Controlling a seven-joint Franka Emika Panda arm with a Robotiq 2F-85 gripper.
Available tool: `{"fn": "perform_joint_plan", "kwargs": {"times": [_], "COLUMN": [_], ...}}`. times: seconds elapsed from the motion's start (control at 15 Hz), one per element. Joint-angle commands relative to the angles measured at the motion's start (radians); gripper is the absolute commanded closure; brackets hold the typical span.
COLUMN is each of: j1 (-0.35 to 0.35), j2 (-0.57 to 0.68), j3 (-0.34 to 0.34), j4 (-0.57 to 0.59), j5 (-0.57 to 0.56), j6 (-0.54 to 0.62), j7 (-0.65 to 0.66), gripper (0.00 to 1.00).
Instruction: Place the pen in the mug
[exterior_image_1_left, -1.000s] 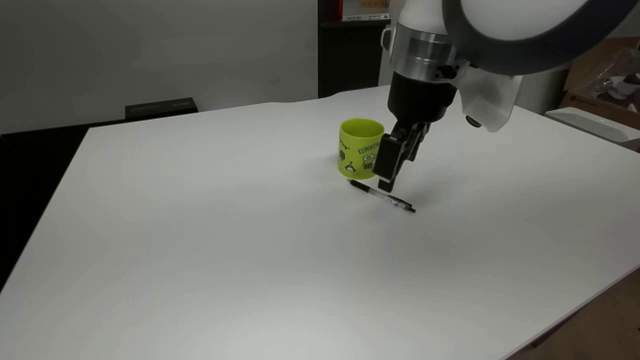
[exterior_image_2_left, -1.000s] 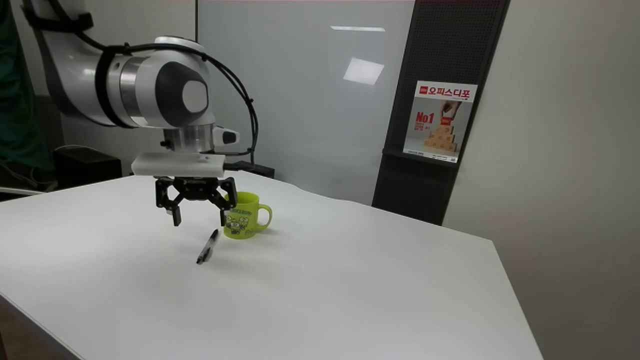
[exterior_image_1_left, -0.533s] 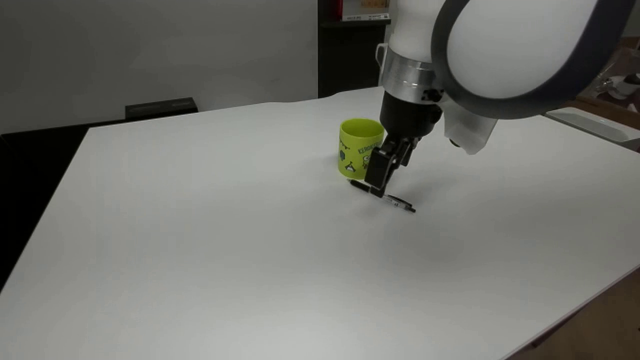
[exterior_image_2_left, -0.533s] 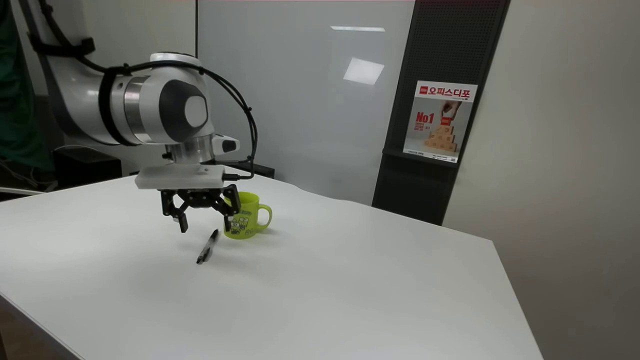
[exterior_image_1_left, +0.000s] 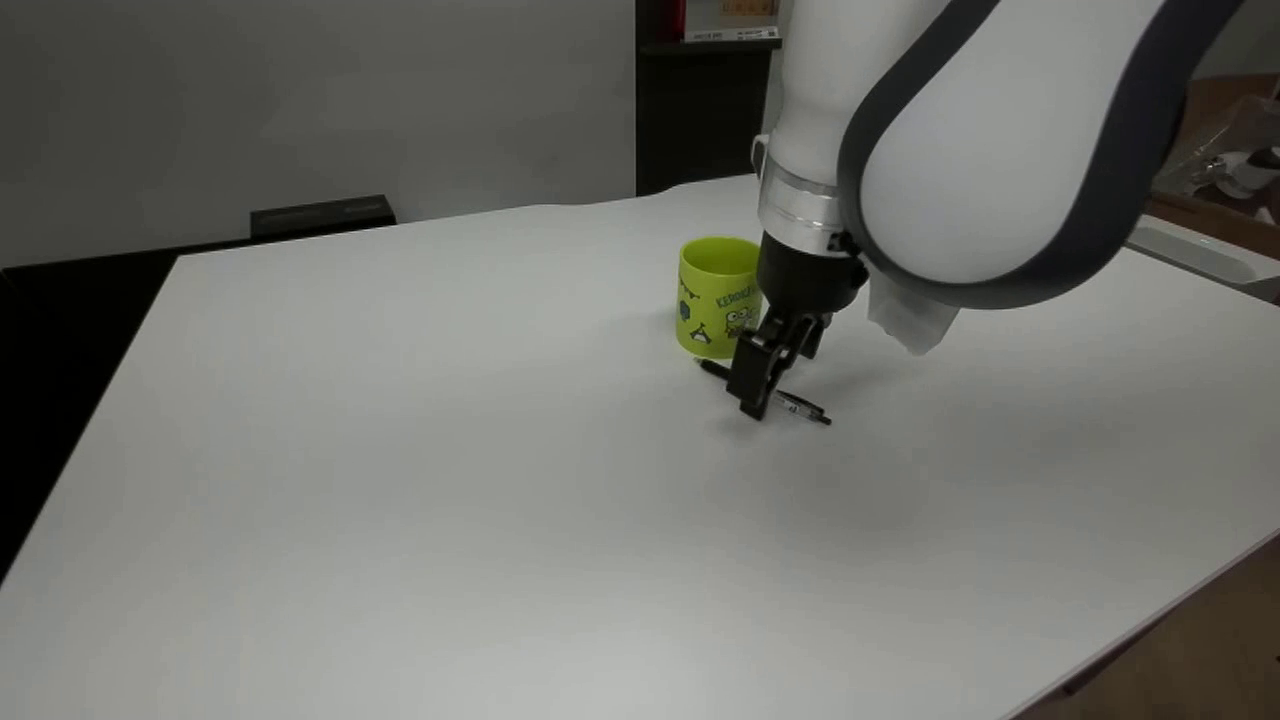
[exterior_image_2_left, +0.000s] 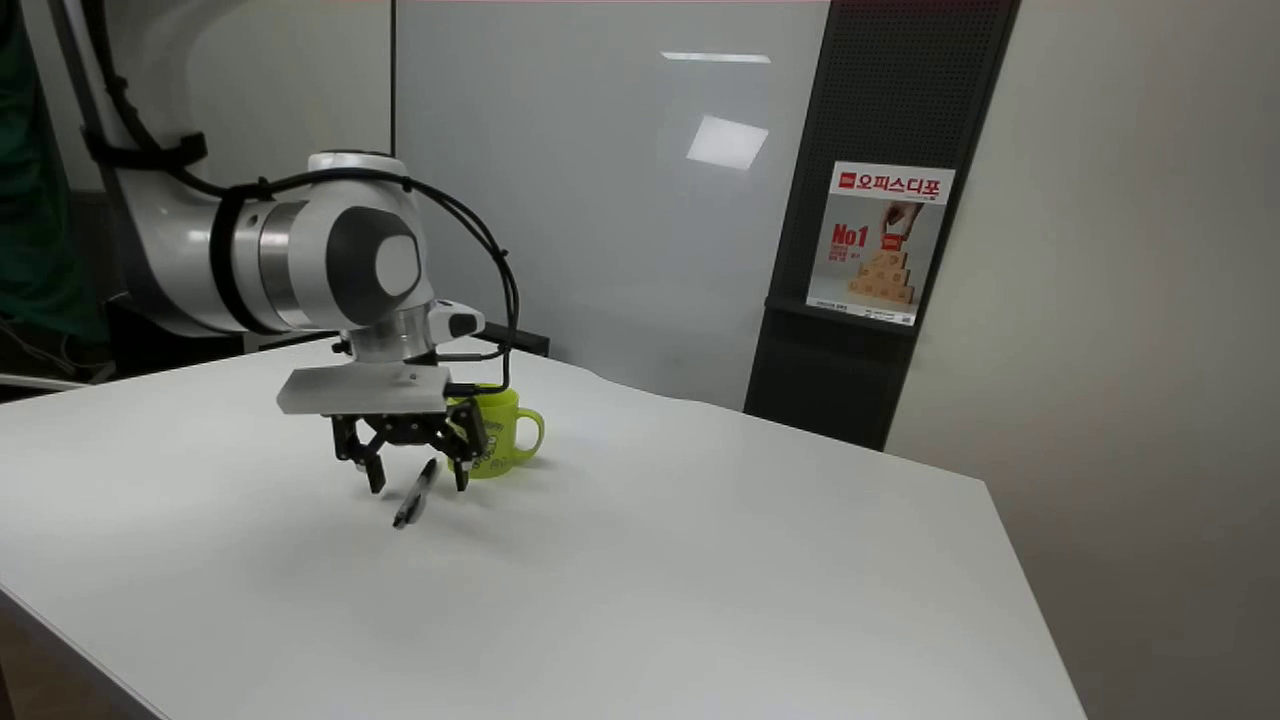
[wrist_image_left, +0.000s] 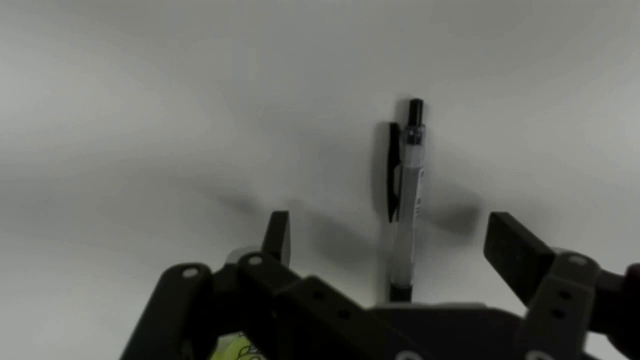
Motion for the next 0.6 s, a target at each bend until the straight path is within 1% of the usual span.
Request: {"fn": "perform_joint_plan", "kwargs": {"times": [0.0,0.07,0.13,0.2,0.33,0.4,0.53], "j1": [-0.001,-0.009,-0.013,-0.017,-0.028,-0.034,-0.059], "j2": [0.035,0.039,0.041,0.039,0.034,0.031,0.024], "j3": [0.017,0.027,0.034,0.041,0.058,0.067,0.093], "j4": [0.036,0.040,0.041,0.041,0.040,0.039,0.037], "j5": [0.018,0.023,0.030,0.033,0.043,0.049,0.060], "j6": [-0.003,-0.005,-0.005,-0.004,-0.003,-0.003,-0.002], "j7": [0.028,0.023,0.022,0.019,0.015,0.013,0.007], "gripper": [0.25,0.26,0.32,0.40,0.53,0.61,0.73]}}
